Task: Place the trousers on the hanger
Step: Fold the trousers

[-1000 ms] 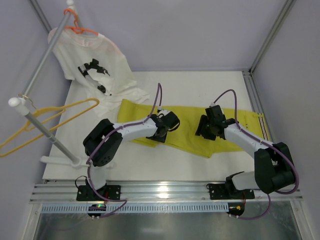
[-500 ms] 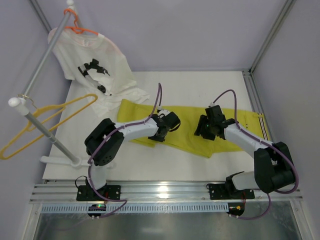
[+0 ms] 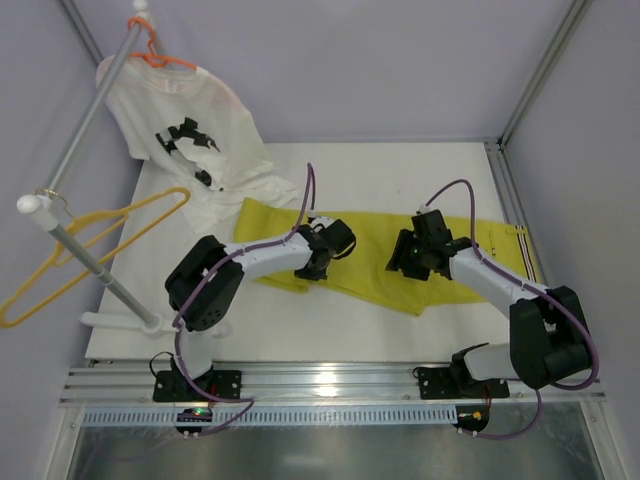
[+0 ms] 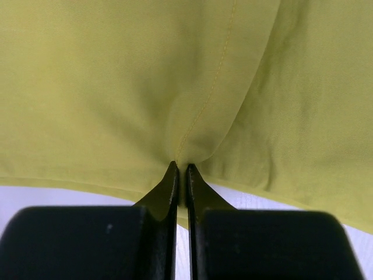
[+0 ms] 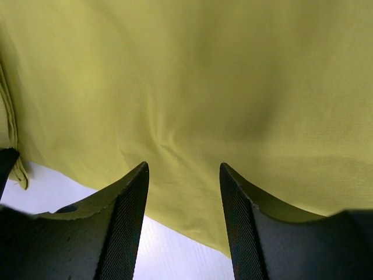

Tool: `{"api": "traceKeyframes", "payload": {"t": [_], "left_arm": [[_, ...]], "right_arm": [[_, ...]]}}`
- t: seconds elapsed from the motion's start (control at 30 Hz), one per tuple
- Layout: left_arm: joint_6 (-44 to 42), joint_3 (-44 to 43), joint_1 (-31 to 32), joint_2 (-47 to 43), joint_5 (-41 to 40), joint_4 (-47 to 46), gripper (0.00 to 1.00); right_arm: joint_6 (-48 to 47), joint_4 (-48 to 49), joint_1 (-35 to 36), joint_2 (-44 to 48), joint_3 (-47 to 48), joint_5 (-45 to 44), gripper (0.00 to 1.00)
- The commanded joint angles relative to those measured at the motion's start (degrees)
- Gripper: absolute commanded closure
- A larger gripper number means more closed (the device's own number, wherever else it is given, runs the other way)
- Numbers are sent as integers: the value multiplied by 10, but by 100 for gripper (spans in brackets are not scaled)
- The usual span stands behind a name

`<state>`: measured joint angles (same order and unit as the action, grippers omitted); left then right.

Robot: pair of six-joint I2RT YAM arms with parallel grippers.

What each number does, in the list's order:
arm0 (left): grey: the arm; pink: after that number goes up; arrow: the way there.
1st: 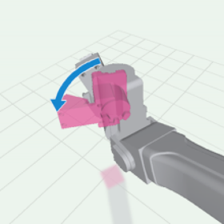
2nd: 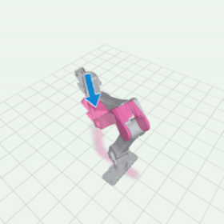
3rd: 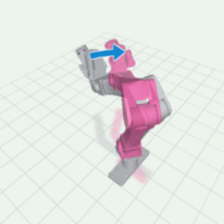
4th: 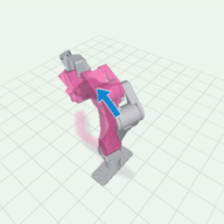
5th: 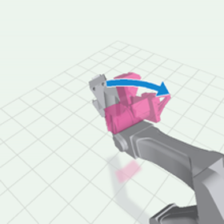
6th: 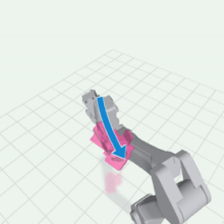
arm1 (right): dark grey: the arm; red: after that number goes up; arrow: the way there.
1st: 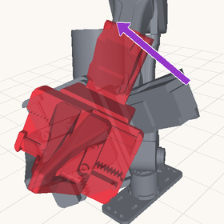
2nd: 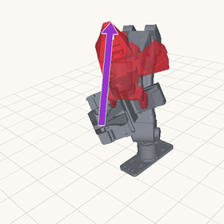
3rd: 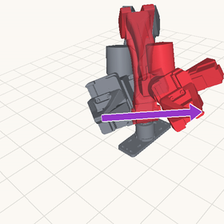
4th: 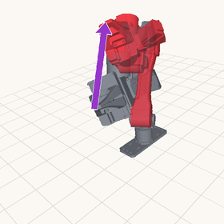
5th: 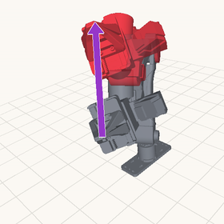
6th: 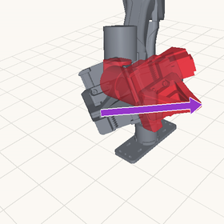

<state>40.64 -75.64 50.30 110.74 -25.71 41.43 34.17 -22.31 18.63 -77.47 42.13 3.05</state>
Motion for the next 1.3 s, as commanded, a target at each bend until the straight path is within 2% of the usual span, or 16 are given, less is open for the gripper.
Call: {"api": "traceKeyframes", "payload": {"t": [0.0,0.13,0.33,0.7,0.83,1.0,1.13,1.27], "left_arm": [[15,6,-13,-51,6,11,100],[19,-19,-13,-90,48,2,100],[35,-45,-13,-120,89,-18,100],[58,-22,-13,-117,131,-57,100],[67,-7,-13,-119,118,-59,100],[66,29,-16,-132,140,-92,100],[65,53,-17,-145,143,-111,100],[57,60,-20,-154,142,-106,100]], "right_arm": [[2,16,0,24,-2,40,44],[49,59,0,36,2,104,38],[172,158,29,29,9,133,29],[320,269,134,-68,47,84,25],[346,287,156,-108,66,71,30],[360,296,163,-145,74,67,29],[347,313,163,-184,93,100,31],[337,307,163,-208,110,110,41]]}}
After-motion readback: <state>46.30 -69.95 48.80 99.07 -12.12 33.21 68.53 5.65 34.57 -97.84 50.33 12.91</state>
